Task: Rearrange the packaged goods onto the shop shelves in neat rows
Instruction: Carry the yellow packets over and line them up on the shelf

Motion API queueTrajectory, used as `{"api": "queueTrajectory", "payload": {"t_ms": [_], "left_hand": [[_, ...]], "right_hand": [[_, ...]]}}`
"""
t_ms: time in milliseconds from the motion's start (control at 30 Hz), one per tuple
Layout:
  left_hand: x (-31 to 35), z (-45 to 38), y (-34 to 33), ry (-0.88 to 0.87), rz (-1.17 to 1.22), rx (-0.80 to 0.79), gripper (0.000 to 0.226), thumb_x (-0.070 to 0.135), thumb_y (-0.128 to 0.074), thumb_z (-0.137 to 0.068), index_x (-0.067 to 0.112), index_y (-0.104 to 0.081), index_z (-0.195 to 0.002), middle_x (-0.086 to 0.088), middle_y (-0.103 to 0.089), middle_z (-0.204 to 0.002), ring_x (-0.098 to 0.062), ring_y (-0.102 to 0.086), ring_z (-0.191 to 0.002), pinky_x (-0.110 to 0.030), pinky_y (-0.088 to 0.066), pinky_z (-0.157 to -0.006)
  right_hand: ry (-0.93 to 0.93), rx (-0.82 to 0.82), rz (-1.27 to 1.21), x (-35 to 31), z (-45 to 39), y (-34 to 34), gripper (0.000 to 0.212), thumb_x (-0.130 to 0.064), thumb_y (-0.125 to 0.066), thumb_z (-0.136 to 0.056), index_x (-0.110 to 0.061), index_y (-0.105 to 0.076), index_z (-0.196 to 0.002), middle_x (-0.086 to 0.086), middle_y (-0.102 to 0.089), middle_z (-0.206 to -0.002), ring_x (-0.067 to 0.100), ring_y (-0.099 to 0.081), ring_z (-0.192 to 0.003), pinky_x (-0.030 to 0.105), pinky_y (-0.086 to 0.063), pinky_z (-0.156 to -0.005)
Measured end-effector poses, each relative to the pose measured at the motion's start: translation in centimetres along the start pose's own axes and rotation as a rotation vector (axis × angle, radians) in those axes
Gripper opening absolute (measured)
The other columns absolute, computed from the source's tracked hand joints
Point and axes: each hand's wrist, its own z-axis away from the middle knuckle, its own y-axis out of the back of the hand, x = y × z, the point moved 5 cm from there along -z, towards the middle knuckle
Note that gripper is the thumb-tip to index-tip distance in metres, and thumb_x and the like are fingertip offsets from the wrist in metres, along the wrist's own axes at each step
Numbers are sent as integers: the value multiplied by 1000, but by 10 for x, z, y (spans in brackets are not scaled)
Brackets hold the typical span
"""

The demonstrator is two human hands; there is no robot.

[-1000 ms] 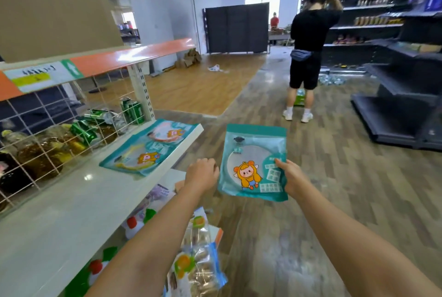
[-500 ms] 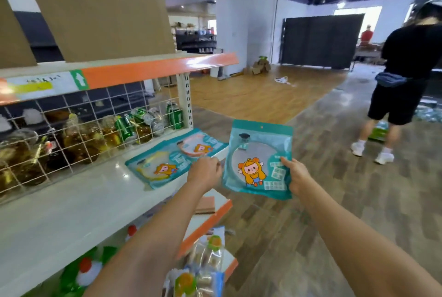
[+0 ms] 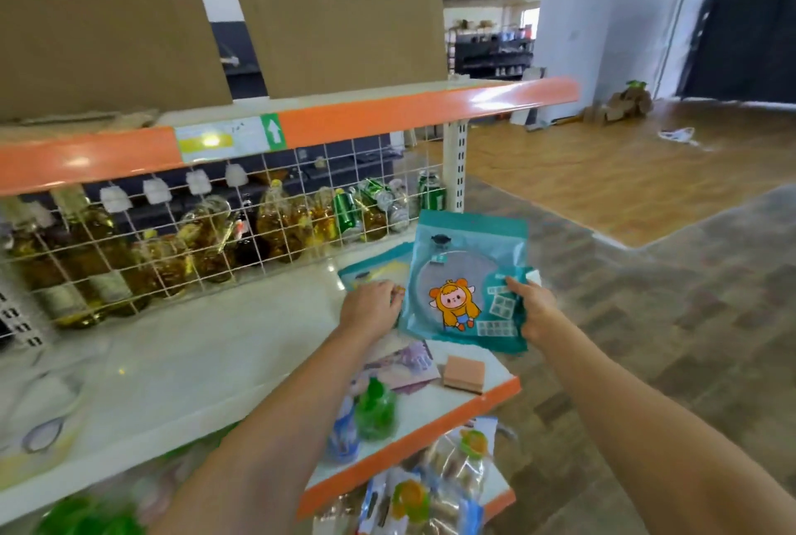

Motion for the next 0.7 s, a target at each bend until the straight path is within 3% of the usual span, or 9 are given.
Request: {"api": "queueTrajectory", "payload": {"t_ms": [167, 367, 533, 700], "left_hand": [[-49, -21, 10, 135, 73, 36, 31, 29, -35, -99, 15, -62, -101, -6, -66, -100, -23, -61, -90, -34, -49, -75], [-94, -33, 15, 282, 237, 36, 34, 28, -31, -101, 12, -61, -105, -9, -65, -104, -25, -59, -94, -35, -45, -77], [-117, -29, 9, 434, 556, 19, 38, 31, -32, -103, 10, -55, -126, -9, -60, -121, -25, -57, -109, -30, -41, -84], [-138, -26, -2, 667, 836, -9, 31, 29, -48, -98, 7, -59, -116, -13, -63, -115, -26, -59, -99, -38, -47, -90]], "right_hand": [[4, -112, 13, -4, -23, -61, 12, -9, -51, -95, -11, -52, -84, 5, -65, -69, 21, -59, -67, 36, -47, -57], [2, -254, 32, 1, -48, -116, 12, -11, -47, -98, -11, -53, -88, 7, -60, -80, 21, -57, -70, 36, -47, -61], [-67, -275, 98, 18, -65, -145, 6, -12, -49, -97, -9, -51, -92, 8, -61, -81, 22, -59, -71, 37, -48, -61], [-119, -351, 164, 28, -73, -175, 8, -8, -50, -96, -6, -50, -88, 10, -59, -78, 22, -58, -68, 40, -50, -63]]}}
